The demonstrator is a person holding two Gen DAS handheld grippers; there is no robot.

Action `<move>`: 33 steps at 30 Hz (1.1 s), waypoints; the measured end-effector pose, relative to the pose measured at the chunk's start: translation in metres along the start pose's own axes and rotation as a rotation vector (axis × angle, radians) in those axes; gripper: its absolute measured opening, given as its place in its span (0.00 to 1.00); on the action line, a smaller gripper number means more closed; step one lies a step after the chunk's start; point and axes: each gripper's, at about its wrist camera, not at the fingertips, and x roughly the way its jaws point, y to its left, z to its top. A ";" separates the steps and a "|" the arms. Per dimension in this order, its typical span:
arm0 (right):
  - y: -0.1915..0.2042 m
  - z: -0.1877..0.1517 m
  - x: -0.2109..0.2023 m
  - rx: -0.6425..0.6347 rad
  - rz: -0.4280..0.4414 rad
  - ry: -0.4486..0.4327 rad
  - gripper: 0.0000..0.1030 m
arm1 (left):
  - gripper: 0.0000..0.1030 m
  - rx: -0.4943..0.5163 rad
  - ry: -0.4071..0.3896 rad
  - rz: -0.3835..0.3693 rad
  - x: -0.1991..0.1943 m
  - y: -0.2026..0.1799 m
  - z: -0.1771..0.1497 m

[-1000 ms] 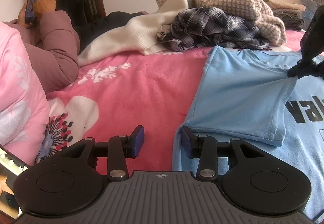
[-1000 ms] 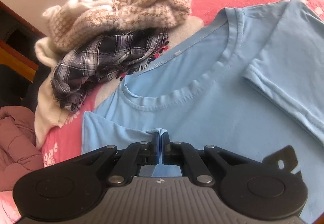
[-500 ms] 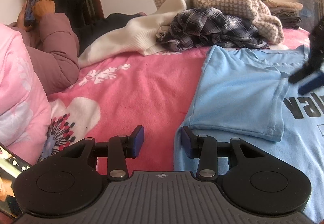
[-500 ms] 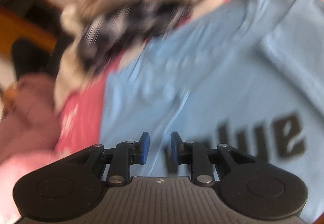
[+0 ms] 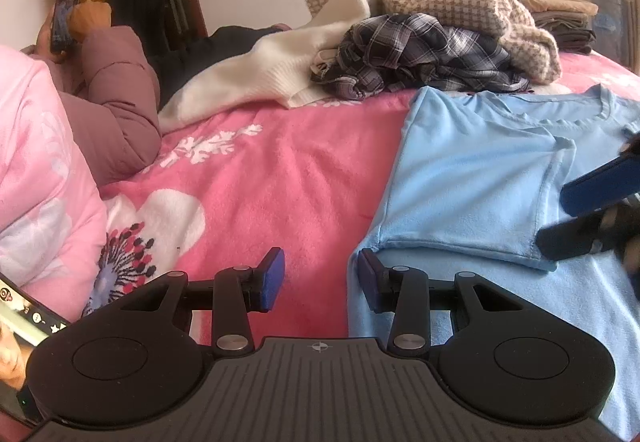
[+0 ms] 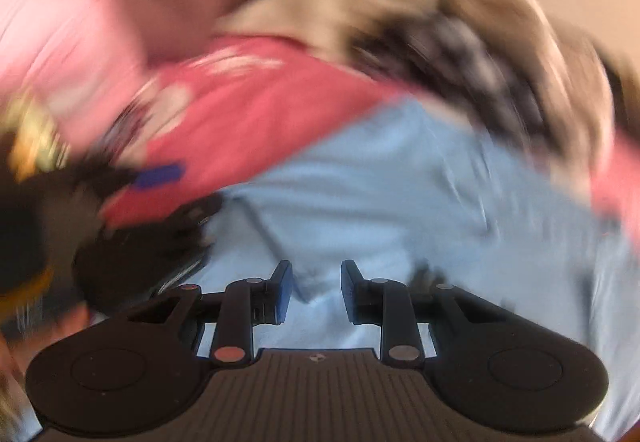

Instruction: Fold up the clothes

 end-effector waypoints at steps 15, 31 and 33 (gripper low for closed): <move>0.042 -0.017 -0.002 -0.377 -0.057 -0.048 0.03 | 0.40 -0.021 0.009 -0.007 0.002 0.004 0.000; 0.000 0.002 -0.029 -0.209 0.053 -0.062 0.07 | 0.40 0.006 -0.065 -0.013 -0.022 0.007 0.011; -0.021 0.015 -0.027 -0.150 0.019 -0.089 0.08 | 0.40 -0.016 -0.063 -0.030 -0.018 0.005 0.018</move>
